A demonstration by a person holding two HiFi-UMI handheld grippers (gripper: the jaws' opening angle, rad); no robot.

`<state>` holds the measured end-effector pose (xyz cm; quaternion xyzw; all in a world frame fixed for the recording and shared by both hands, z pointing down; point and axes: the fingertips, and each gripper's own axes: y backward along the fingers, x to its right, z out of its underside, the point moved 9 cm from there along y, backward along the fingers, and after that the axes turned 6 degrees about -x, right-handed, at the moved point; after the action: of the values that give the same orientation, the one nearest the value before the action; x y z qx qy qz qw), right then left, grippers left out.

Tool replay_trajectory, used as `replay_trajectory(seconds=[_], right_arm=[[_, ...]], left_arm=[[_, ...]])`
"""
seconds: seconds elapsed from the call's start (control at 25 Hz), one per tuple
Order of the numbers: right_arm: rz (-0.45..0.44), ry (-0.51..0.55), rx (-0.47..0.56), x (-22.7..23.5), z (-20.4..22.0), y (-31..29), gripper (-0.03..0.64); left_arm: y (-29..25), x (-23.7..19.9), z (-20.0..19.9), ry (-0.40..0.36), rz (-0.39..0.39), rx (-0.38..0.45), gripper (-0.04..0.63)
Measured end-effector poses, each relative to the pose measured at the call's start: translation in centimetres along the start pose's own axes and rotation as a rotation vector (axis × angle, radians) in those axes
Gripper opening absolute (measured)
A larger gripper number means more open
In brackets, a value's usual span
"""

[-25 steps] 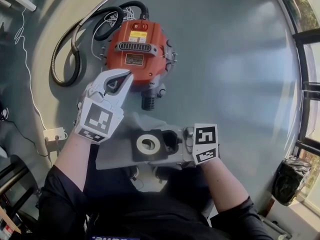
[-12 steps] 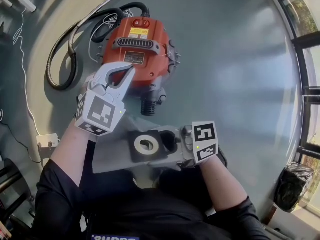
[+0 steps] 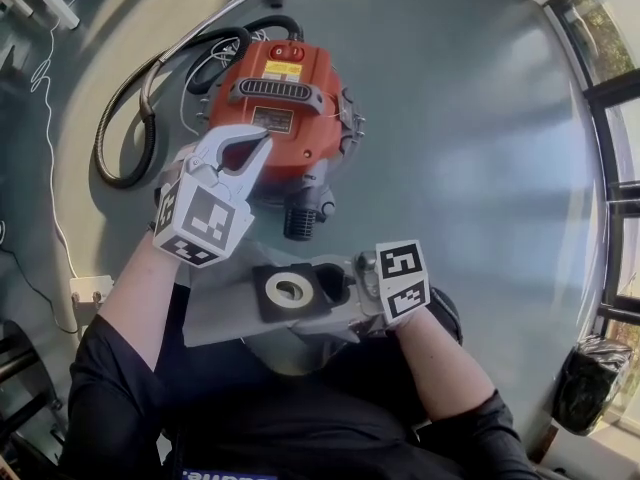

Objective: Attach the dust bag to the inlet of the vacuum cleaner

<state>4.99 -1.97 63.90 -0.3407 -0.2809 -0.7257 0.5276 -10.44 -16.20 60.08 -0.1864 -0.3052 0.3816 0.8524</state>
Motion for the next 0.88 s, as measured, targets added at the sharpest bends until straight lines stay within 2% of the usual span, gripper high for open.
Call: replay_trajectory(seconds=[0.2,0.4,0.88], right_arm=[[0.008,0.009,-0.006,0.7,-0.1,0.0,0.311],[0.037,-0.045,0.001,1.8,1.0,0.4,0.311],[0.107,-0.163,0.035,5.0,2.9,1.6,0.312]], left_arm=[[0.0,-0.4,0.1,0.029,0.005,0.021,0.015],[0.1,-0.4,0.1,0.046,0.016,0.020,0.014],[0.0,-0.3,0.2,0.049,-0.021,0.020,0.012]])
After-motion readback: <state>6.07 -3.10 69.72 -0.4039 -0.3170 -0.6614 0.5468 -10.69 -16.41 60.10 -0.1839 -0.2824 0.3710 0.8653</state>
